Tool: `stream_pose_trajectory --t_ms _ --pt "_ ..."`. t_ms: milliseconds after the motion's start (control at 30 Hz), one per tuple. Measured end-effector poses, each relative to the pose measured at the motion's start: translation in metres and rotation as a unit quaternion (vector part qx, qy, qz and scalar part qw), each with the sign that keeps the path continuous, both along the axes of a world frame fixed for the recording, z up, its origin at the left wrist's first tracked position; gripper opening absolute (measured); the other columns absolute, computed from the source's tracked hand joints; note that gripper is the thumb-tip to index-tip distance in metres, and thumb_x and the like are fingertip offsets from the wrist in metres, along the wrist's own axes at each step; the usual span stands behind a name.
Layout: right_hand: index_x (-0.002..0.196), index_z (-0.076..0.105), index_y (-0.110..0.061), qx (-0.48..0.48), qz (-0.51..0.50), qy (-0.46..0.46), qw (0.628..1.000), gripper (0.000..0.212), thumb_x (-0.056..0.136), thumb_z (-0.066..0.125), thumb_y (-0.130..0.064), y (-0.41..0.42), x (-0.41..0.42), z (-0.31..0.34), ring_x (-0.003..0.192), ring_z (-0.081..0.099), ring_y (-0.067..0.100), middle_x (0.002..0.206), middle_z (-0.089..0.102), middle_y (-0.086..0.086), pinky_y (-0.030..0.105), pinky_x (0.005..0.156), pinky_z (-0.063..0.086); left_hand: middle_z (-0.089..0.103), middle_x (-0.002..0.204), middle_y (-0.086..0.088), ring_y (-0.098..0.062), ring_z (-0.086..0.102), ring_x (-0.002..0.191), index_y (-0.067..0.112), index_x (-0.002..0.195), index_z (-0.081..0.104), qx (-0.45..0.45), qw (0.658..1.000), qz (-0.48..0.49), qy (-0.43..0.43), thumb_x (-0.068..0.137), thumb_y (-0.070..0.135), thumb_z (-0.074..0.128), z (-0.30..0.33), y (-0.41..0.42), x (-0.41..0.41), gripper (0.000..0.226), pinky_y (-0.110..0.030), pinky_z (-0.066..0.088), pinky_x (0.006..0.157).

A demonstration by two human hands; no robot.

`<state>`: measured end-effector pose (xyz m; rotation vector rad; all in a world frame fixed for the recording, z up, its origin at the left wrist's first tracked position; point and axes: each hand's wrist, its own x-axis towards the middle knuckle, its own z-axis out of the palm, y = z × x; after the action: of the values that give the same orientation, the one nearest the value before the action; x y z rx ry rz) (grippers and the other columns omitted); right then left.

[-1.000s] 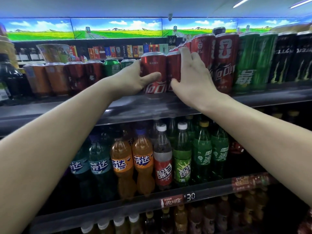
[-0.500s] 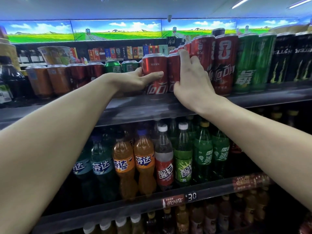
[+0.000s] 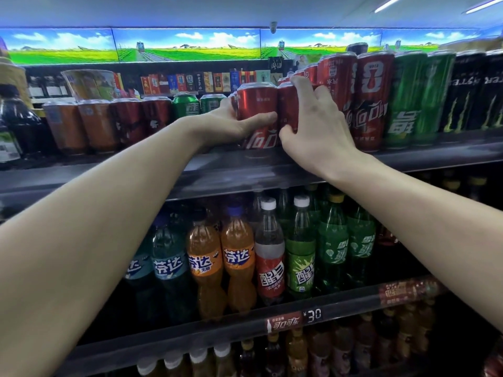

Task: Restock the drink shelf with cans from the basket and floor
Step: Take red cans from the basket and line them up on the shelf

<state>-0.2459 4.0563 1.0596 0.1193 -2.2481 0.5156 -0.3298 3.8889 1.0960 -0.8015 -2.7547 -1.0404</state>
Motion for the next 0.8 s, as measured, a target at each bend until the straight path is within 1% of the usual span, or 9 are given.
stream_pose_trajectory --t_ms 100,167,233,300,367,500,567,667,800 --pt "0.154 0.029 -0.023 0.000 0.001 -0.001 1.000 0.065 0.098 0.060 -0.030 0.001 0.000 0.000 0.106 0.059 0.038 0.128 0.050 0.013 0.045 0.087 0.046 0.060 0.115 0.012 0.007 0.054 0.093 0.027 0.130 0.046 -0.046 0.999 -0.005 -0.005 0.097 0.051 0.065 0.000 -0.010 0.009 0.045 -0.007 0.042 0.072" --pt "0.154 0.029 -0.021 0.000 0.000 -0.002 1.000 0.063 0.099 0.058 -0.030 0.000 -0.001 0.000 0.106 0.059 0.038 0.126 0.051 0.013 0.042 0.085 0.043 0.066 0.111 0.009 0.000 0.062 0.099 0.028 0.119 0.052 -0.050 0.999 0.000 0.020 0.097 0.045 0.068 -0.003 -0.018 0.013 0.032 -0.010 0.048 0.080" --pt "0.154 0.028 -0.021 -0.002 -0.003 -0.002 1.000 0.061 0.101 0.055 -0.030 -0.001 -0.002 0.001 0.106 0.059 0.037 0.128 0.052 0.014 0.042 0.083 0.042 0.070 0.112 0.005 -0.005 0.066 0.103 0.027 0.117 0.056 -0.037 0.999 0.002 0.037 0.096 0.043 0.071 -0.006 -0.020 0.011 0.031 -0.018 0.052 0.088" --pt "0.154 0.027 -0.021 0.001 -0.005 -0.001 1.000 0.058 0.103 0.054 -0.029 -0.001 -0.005 0.000 0.103 0.058 0.036 0.130 0.051 0.014 0.041 0.081 0.042 0.071 0.111 0.006 -0.005 0.066 0.101 0.026 0.118 0.056 -0.036 0.998 -0.004 0.045 0.097 0.043 0.070 -0.006 -0.017 0.012 0.031 -0.018 0.050 0.086" --pt "0.153 0.027 -0.021 0.003 -0.008 0.003 1.000 0.056 0.103 0.054 -0.024 -0.002 -0.006 -0.001 0.095 0.056 0.034 0.128 0.049 0.014 0.041 0.077 0.042 0.069 0.111 0.008 -0.006 0.064 0.100 0.022 0.125 0.053 -0.040 0.998 0.003 0.054 0.097 0.046 0.069 -0.007 -0.013 0.011 0.040 -0.019 0.047 0.082" --pt "0.152 0.026 -0.020 0.021 -0.031 0.011 0.999 0.060 0.100 0.053 -0.007 0.001 -0.008 -0.002 0.084 0.051 0.031 0.126 0.048 0.016 0.041 0.072 0.040 0.066 0.123 0.001 -0.018 0.064 0.110 0.013 0.142 0.043 -0.054 0.996 0.019 0.075 0.091 0.058 0.071 -0.009 -0.006 0.010 0.073 -0.029 0.047 0.096" --pt "0.154 0.025 -0.020 0.024 -0.035 0.013 0.999 0.062 0.100 0.053 -0.005 0.002 -0.008 -0.001 0.085 0.049 0.030 0.127 0.049 0.017 0.040 0.073 0.039 0.065 0.114 0.005 -0.012 0.066 0.103 0.010 0.146 0.035 -0.037 0.994 0.026 0.098 0.087 0.057 0.075 -0.009 -0.006 0.010 0.085 -0.021 0.049 0.087" --pt "0.156 0.023 -0.020 0.024 -0.044 0.004 0.999 0.067 0.100 0.055 -0.003 0.002 -0.005 0.000 0.088 0.048 0.029 0.128 0.050 0.017 0.040 0.075 0.040 0.057 0.095 0.012 -0.002 0.059 0.082 0.004 0.143 0.031 -0.011 0.991 0.034 0.127 0.094 0.048 0.071 -0.009 -0.009 0.014 0.077 -0.011 0.043 0.064" --pt "0.157 0.021 -0.019 0.026 -0.051 -0.011 0.998 0.071 0.099 0.054 0.001 0.000 -0.001 0.001 0.085 0.047 0.030 0.129 0.049 0.019 0.039 0.073 0.038 0.057 0.093 0.012 0.003 0.056 0.078 0.001 0.148 0.030 -0.023 0.992 0.029 0.121 0.104 0.042 0.057 -0.007 -0.011 0.017 0.065 -0.005 0.043 0.056"
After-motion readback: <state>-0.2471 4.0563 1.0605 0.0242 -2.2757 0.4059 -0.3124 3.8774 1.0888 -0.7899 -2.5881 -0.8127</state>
